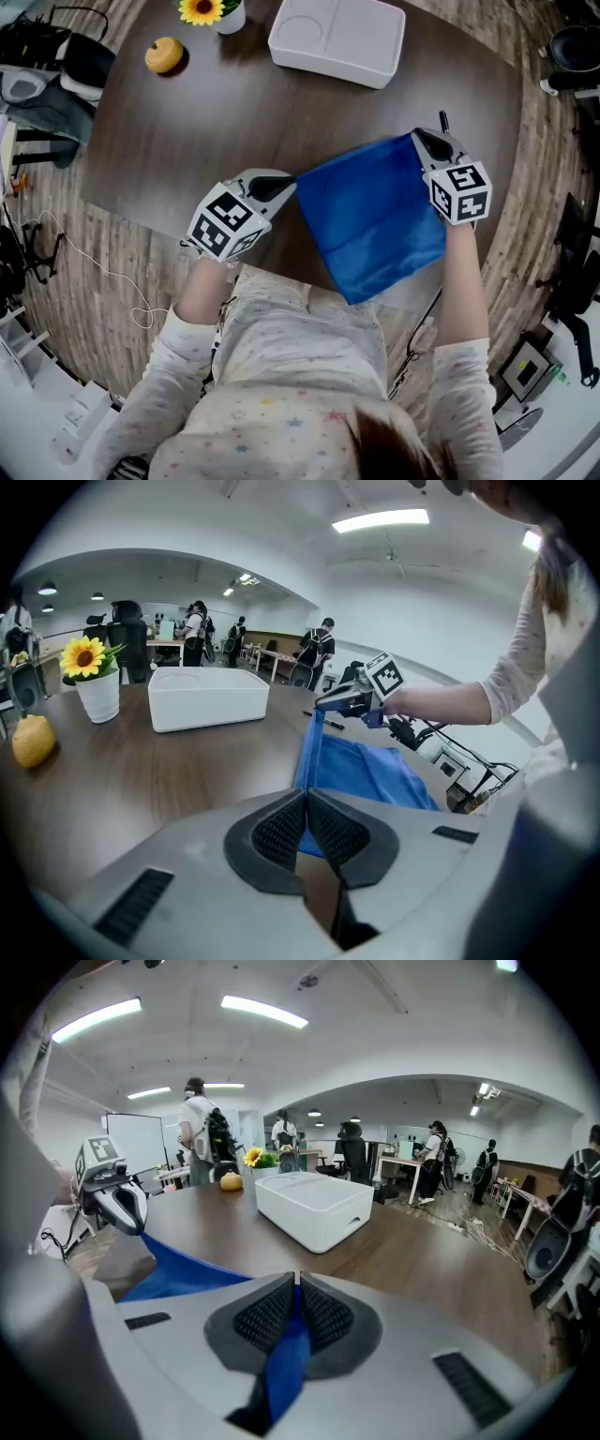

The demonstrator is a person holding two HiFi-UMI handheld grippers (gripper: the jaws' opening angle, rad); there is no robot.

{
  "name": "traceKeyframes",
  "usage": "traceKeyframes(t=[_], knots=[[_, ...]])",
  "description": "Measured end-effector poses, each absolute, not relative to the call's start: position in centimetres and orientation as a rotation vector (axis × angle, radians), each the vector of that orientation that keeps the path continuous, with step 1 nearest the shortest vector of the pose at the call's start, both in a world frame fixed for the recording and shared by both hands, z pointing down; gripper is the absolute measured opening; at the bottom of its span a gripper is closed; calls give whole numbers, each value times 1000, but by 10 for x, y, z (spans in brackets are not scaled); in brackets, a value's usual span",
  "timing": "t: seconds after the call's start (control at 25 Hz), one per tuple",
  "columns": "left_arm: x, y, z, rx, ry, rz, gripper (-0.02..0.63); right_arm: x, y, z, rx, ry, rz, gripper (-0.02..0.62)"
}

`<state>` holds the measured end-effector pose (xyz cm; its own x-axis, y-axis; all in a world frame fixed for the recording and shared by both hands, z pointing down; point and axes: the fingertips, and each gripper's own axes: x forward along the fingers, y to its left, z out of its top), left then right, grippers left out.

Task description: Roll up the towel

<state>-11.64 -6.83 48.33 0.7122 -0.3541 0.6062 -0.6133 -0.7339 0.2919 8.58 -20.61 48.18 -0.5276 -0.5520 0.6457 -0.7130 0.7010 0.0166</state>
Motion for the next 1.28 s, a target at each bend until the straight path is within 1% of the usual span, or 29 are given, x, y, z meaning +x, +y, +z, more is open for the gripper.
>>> traceKeyframes(t=[0.16, 0.44, 0.6, 0.92, 1.28], knots=[[-90, -38, 473, 2424, -774, 669, 18, 113, -184, 466, 932, -2329, 315, 18], [-53, 21, 447, 2455, -773, 633, 18, 139, -134, 453, 873, -2399, 292, 18], [-24, 57, 430, 2466, -696, 574, 18, 159, -105, 457, 851, -2411, 303, 18], [18, 128, 442, 2457, -447, 586, 18, 194, -46, 469, 879, -2390, 350, 18], [52, 159, 458, 2441, -266, 589, 18, 228, -15, 487, 931, -2338, 379, 18]])
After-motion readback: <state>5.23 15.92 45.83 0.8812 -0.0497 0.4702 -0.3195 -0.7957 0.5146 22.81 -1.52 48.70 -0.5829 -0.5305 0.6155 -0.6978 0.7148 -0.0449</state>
